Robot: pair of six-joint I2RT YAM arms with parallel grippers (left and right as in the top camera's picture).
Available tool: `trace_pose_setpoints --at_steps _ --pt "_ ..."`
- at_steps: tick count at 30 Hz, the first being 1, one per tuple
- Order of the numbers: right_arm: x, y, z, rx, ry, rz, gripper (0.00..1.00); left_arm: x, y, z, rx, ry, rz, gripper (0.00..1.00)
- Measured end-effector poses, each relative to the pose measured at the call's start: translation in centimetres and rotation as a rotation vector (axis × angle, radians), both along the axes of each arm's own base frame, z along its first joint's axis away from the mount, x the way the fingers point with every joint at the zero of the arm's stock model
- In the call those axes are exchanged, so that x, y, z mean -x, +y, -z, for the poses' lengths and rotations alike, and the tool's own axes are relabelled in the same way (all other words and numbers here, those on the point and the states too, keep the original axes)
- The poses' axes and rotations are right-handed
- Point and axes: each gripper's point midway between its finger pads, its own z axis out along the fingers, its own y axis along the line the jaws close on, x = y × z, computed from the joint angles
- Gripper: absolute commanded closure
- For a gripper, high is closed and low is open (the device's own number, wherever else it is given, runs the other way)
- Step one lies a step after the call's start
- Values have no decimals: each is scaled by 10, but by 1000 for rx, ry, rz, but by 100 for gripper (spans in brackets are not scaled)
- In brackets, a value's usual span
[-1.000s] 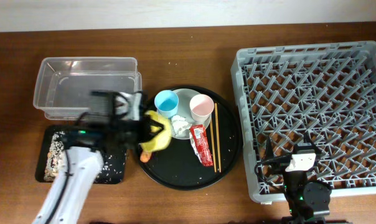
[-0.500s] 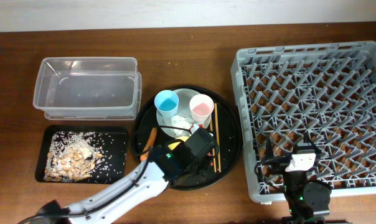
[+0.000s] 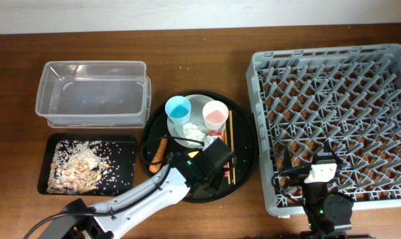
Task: Sort waste into correct bins and load items into the dishwasher rack
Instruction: 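Return the empty yellow bowl to the round tray with left gripper, then grasp the carrot with the left gripper and drop it on black tray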
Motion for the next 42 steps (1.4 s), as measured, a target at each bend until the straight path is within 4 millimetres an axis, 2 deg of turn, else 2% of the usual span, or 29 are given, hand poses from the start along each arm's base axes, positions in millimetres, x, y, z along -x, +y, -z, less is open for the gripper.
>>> trace_pose_setpoints --at_steps 2,3,5,7,8,11,13,19,28,34,42 --pt "0 0 0 0 0 0 2 0 5 -3 -28 9 -4 50" --pt "0 0 0 0 0 0 2 -4 10 -12 -60 2 -11 48" --pt "0 0 0 0 0 0 2 -28 26 -42 -123 -56 -31 48" --pt "0 0 0 0 0 0 2 -50 47 -56 -159 -91 -72 50" --pt "0 0 0 0 0 0 2 -62 73 -56 -199 -78 -129 55" --pt "0 0 0 1 0 0 2 -83 125 -54 -228 -43 -269 62" --pt "0 0 0 1 0 0 2 -88 142 -51 -215 -19 -317 62" --pt "0 0 0 0 0 0 2 -89 144 -20 -184 -33 -301 62" --pt "0 0 0 0 0 0 2 -69 151 25 -187 -17 -285 62" --pt "0 0 0 0 0 0 2 -68 147 34 -152 -25 -280 62" --pt "0 0 0 0 0 0 2 -68 146 35 -146 -26 -280 63"
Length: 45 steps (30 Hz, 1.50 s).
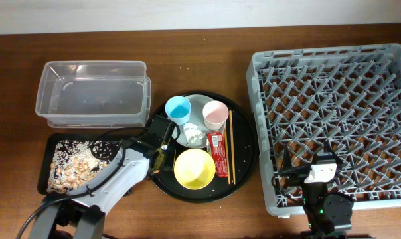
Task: Sort waste into correct bins and load items into the dishwasher rack
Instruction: 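Grasp the carrot with the left gripper and drop it on black tray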
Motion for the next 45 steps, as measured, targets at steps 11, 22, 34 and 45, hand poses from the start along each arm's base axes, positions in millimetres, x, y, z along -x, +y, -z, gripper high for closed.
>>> trace_pose_setpoints --at_steps 11,22,34,45 --pt "0 0 0 0 0 0 2 3 0 11 13 -15 2 94" --pt "0 0 0 0 0 0 2 26 35 -87 -69 -62 -121 94" --pt "0 0 0 0 0 0 2 31 120 -33 -158 -38 -457 78" --pt "0 0 0 0 0 0 2 41 122 -27 -188 31 -455 58"
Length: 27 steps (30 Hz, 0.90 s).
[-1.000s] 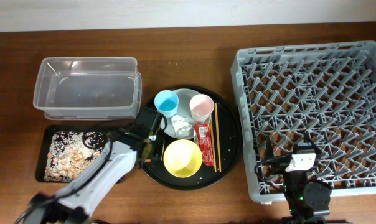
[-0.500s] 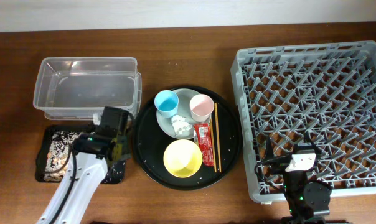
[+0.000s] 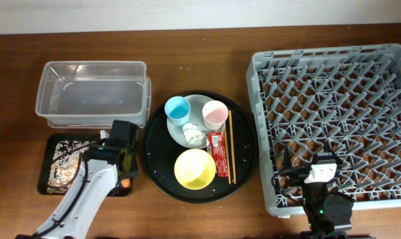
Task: Sort waste into correct bins and load items into the dishwasher rack
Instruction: 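Grasp the carrot with the left gripper and drop it on black tray, then pick the white tissue from the plate and drop it in clear bin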
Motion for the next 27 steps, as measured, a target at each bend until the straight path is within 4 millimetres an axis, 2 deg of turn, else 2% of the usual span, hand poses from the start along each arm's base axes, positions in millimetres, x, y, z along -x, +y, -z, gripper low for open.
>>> trace_pose_setpoints --at_steps 2,4,6,9,11,14,15,17,19,22,25,27 --pt "0 0 0 0 0 0 2 -27 -9 -38 46 -91 6 58" --pt "0 0 0 0 0 0 2 -43 -28 -62 145 -156 40 58" --pt "0 0 0 0 0 0 2 -60 -78 -97 363 -240 166 57" --pt "0 0 0 0 0 0 2 -58 -127 -105 471 -254 306 57" --pt "0 0 0 0 0 0 2 -73 -156 -120 512 -351 399 57" --pt "0 0 0 0 0 0 2 -97 -178 -139 547 -481 456 57" --pt "0 0 0 0 0 0 2 -102 -180 -136 548 -485 457 57" --pt "0 0 0 0 0 0 2 -108 -182 -109 535 -414 443 57" --pt "0 0 0 0 0 0 2 -109 -182 -97 525 -381 434 57" --pt "0 0 0 0 0 0 2 -98 -185 -85 518 -315 440 57" --pt "0 0 0 0 0 0 2 -82 -209 -80 509 -284 503 53" --pt "0 0 0 0 0 0 2 -82 -214 -70 477 -269 497 51"
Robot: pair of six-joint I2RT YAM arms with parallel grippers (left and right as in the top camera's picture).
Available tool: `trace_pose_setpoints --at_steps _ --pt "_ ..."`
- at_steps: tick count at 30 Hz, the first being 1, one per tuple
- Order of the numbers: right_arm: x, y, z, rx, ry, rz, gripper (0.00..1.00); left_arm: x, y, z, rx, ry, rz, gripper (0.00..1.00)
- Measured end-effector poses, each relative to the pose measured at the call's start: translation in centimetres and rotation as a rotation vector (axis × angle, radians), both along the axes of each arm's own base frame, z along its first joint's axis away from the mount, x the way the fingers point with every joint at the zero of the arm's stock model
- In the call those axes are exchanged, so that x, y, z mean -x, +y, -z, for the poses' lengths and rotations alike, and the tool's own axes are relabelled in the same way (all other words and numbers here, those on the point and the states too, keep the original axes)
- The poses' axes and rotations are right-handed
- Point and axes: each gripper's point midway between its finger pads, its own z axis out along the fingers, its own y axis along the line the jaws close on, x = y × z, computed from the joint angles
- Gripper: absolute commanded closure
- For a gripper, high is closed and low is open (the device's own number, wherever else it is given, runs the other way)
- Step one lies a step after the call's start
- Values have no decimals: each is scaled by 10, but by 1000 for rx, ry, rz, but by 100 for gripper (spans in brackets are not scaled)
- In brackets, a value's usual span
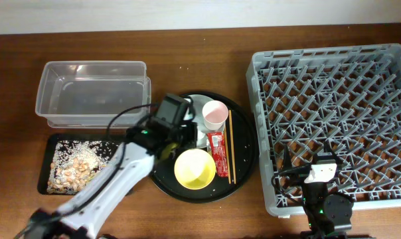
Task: Sort waste into correct bins and load items into the dishwasher rack
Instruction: 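Pick the white tissue from the plate and drop it in clear bin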
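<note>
A round black tray [248,129] holds a white plate [199,101], a pink cup [214,114], a yellow bowl [194,168], a red wrapper [218,153] and chopsticks [230,146]. My left gripper [182,129] hangs over the plate's left side and hides the blue cup. Its fingers lie under the wrist, so their state does not show. My right gripper [287,162] rests at the front edge of the grey dishwasher rack [333,99], its fingers too small to read.
A clear plastic bin [91,93] stands at the back left. In front of it a black rectangular tray [68,166] holds food scraps. My left arm crosses that tray's right end.
My left gripper has moved from over the black scrap tray, where an orange piece showed at its tip, to over the white plate on the round tray. The right arm has not moved.
At first my left gripper was over the front of the round tray and an orange stick lay at the tray's left edge. Then the gripper was at that stick. Then it was over the scrap tray, the stick gone from the round tray. Now it is over the plate.
</note>
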Motion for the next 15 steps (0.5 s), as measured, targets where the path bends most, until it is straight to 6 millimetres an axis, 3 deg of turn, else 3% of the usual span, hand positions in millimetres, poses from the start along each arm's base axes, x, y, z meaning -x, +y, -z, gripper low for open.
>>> trace_pose_setpoints --at_steps 1,5,13,14,15 --pt "0 0 0 0 0 0 2 1 -4 17 -32 31 2 48" --pt "0 0 0 1 0 0 2 -6 -10 52 -74 69 -11 46" --pt "0 0 0 0 0 0 2 -24 -3 69 -140 26 -55 46" --pt "0 0 0 0 0 0 2 -24 -2 75 -149 35 -56 47" --pt "0 0 0 0 0 0 2 -24 -2 78 -154 42 -56 62"
